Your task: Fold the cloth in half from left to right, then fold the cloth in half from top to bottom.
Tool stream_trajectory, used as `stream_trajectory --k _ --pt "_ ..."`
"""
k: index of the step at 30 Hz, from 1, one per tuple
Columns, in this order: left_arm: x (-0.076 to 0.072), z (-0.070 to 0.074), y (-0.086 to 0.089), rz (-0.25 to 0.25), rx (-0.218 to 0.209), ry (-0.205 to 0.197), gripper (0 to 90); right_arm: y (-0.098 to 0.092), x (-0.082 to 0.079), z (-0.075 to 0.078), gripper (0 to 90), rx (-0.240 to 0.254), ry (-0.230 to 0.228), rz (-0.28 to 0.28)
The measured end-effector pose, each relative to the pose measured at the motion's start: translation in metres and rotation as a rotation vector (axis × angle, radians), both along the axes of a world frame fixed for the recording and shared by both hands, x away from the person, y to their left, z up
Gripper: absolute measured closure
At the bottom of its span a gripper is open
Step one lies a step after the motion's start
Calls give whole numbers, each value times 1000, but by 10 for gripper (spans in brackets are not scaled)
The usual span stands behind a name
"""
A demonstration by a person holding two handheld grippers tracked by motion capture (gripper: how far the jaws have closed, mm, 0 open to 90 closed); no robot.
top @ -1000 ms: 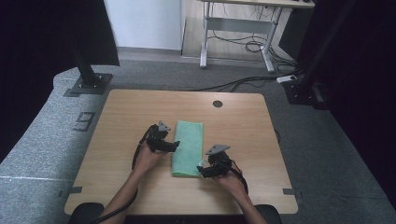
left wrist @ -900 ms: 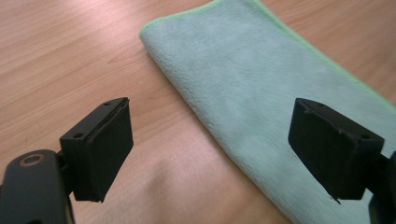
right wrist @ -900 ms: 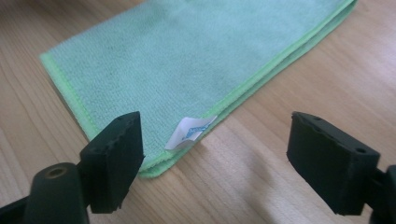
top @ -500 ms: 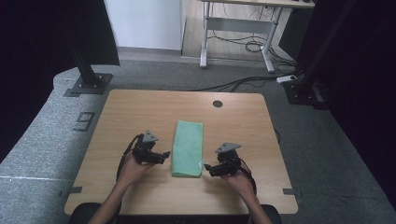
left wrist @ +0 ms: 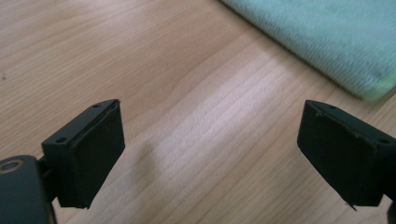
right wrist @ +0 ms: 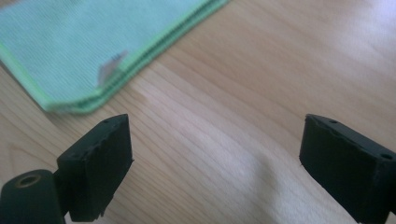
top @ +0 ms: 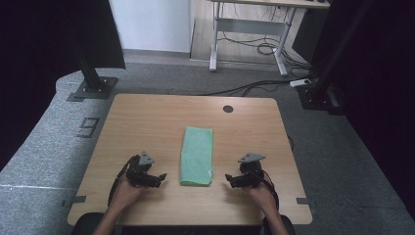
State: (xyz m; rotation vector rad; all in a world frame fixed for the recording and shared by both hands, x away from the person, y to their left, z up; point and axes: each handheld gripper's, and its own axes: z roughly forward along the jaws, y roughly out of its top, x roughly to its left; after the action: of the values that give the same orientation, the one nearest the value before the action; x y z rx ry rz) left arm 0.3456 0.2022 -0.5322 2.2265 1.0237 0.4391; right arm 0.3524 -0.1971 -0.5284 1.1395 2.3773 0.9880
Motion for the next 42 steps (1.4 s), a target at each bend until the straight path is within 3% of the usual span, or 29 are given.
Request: stream_trajectory --k 4,10,16,32,36,42 --pt "1 -6 1 5 -14 16 66 -4 0 -9 81 -16 15 -12" --pt "1 -15 -3 -3 6 14 35 -9 2 -20 71 -36 14 -33" --pt "4 -16 -2 -5 -20 36 20 -13 3 -28 0 8 -8 -38" --pt "5 -17 -3 12 -17 40 0 -13 3 -28 0 9 -8 -36" --pt "7 -14 -6 25 -4 59 0 -13 3 -28 0 9 -8 -36" --pt "11 -9 -10 22 -25 48 14 -13 3 -28 0 9 -8 -36"
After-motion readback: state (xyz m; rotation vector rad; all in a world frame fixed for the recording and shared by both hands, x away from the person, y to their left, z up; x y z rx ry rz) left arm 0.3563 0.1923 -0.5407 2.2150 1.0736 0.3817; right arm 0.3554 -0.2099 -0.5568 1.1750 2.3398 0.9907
